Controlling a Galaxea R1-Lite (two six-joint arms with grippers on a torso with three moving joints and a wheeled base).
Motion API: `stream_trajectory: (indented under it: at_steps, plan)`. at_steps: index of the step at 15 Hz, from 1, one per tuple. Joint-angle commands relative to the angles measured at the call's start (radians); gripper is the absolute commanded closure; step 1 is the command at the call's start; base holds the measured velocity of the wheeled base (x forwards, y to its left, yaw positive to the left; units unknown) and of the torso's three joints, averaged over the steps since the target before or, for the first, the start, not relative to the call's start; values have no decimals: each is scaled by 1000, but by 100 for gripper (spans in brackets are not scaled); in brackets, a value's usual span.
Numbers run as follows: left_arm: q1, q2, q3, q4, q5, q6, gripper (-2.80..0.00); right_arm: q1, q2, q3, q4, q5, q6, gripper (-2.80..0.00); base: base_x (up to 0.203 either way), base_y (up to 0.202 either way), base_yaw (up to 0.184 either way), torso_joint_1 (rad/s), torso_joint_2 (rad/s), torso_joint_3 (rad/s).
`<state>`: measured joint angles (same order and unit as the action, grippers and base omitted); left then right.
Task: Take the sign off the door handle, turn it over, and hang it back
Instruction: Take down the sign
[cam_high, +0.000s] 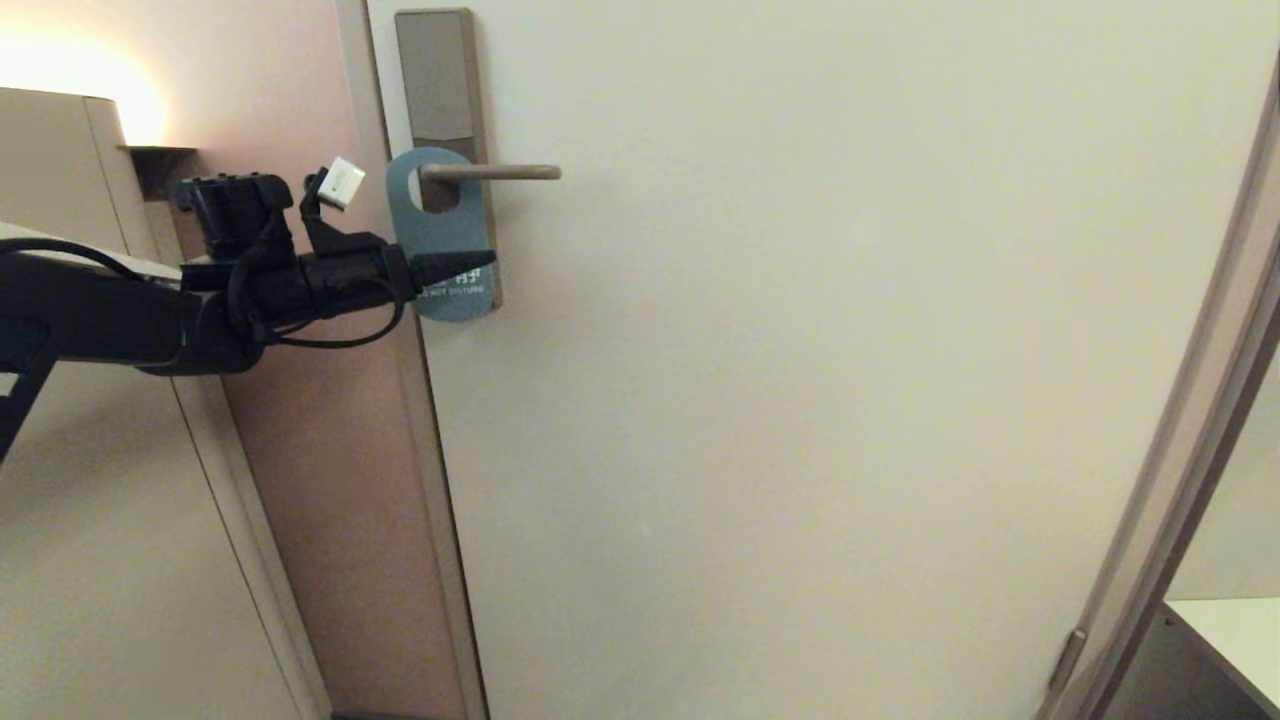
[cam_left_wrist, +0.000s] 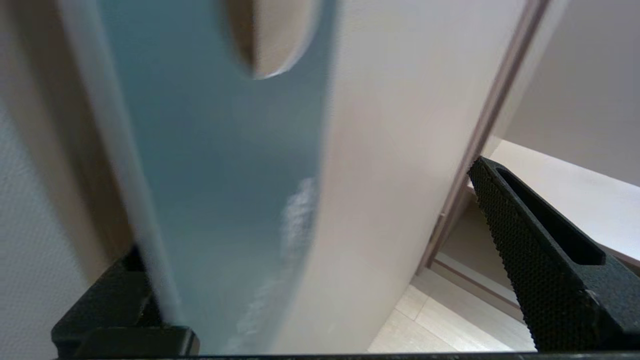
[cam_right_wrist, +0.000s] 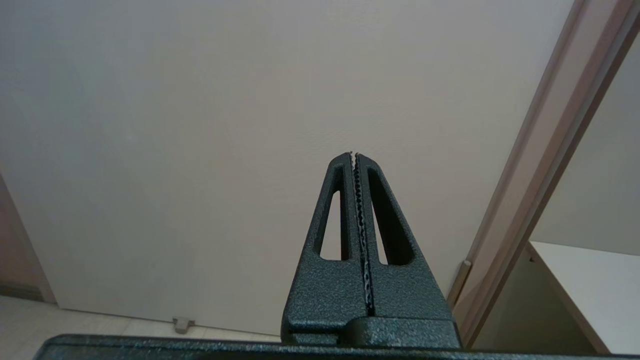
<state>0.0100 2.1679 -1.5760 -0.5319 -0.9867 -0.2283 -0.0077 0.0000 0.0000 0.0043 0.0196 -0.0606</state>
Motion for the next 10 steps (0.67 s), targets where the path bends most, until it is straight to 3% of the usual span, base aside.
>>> stream_trajectory:
  at_steps: [1, 10]
  plan:
    - [1, 13, -1, -3, 2, -2, -280, 0, 0, 0, 0, 0, -1, 0, 0, 0, 0, 0, 0, 0]
    - [13, 12, 1, -31, 8, -8, -280, 0, 0, 0, 0, 0, -1, 0, 0, 0, 0, 0, 0, 0]
